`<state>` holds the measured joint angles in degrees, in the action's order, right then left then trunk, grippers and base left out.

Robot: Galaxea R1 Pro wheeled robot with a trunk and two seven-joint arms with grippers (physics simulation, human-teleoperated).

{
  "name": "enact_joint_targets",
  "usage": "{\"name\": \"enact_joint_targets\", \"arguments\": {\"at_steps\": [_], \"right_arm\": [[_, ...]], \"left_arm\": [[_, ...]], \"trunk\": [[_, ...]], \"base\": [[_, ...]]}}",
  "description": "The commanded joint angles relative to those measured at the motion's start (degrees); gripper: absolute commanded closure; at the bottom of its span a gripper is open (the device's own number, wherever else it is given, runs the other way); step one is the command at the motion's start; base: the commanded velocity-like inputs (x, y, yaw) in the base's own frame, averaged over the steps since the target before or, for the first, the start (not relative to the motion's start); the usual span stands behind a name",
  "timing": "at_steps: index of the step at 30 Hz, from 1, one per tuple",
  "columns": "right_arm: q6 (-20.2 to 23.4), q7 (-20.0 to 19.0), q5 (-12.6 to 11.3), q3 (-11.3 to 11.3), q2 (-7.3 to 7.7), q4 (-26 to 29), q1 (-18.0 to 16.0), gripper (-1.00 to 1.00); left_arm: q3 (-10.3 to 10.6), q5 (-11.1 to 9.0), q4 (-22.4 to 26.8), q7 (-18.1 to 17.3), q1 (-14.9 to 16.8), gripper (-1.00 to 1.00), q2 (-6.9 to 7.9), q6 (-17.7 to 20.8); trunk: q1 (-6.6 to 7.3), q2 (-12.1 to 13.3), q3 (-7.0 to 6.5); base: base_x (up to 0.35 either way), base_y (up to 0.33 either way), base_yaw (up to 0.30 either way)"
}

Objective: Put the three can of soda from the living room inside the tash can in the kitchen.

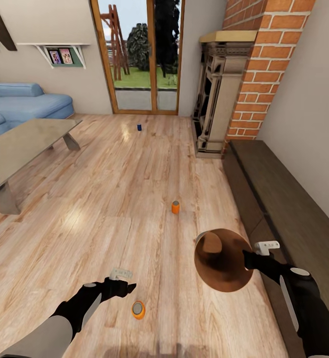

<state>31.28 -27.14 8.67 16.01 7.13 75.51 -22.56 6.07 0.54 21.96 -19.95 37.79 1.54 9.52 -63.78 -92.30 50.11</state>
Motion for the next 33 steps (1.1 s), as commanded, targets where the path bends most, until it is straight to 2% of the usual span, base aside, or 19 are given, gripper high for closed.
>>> {"name": "enact_joint_targets", "arguments": {"at_steps": [1,9,22,33], "right_arm": [[0.19,-0.45,-0.90,0.03,0.01,0.05,-0.02,1.00],[0.18,-0.45,-0.86,0.03,0.07,0.08,0.04,1.00],[0.19,-0.45,-0.85,-0.01,0.05,0.08,0.03,1.00],[0.19,-0.45,-0.82,-0.01,0.01,0.03,0.05,1.00]], "left_arm": [[0.02,0.02,0.00,-0.02,0.00,-1.00,0.01,0.07],[0.07,0.07,0.01,0.05,0.00,-1.00,0.04,0.24],[0.08,0.07,-0.05,0.03,0.00,-1.00,0.05,0.23],[0.27,-0.02,0.03,-0.23,0.00,-1.00,0.34,0.64]], "trunk": [[0.00,0.00,-0.01],[0.00,0.00,-0.01],[0.00,0.00,-0.01],[0.00,0.00,-0.01]], "base": [[0.000,0.000,0.000],[0.000,-0.017,0.000],[0.000,-0.233,0.000],[0.000,-0.046,0.000]]}}
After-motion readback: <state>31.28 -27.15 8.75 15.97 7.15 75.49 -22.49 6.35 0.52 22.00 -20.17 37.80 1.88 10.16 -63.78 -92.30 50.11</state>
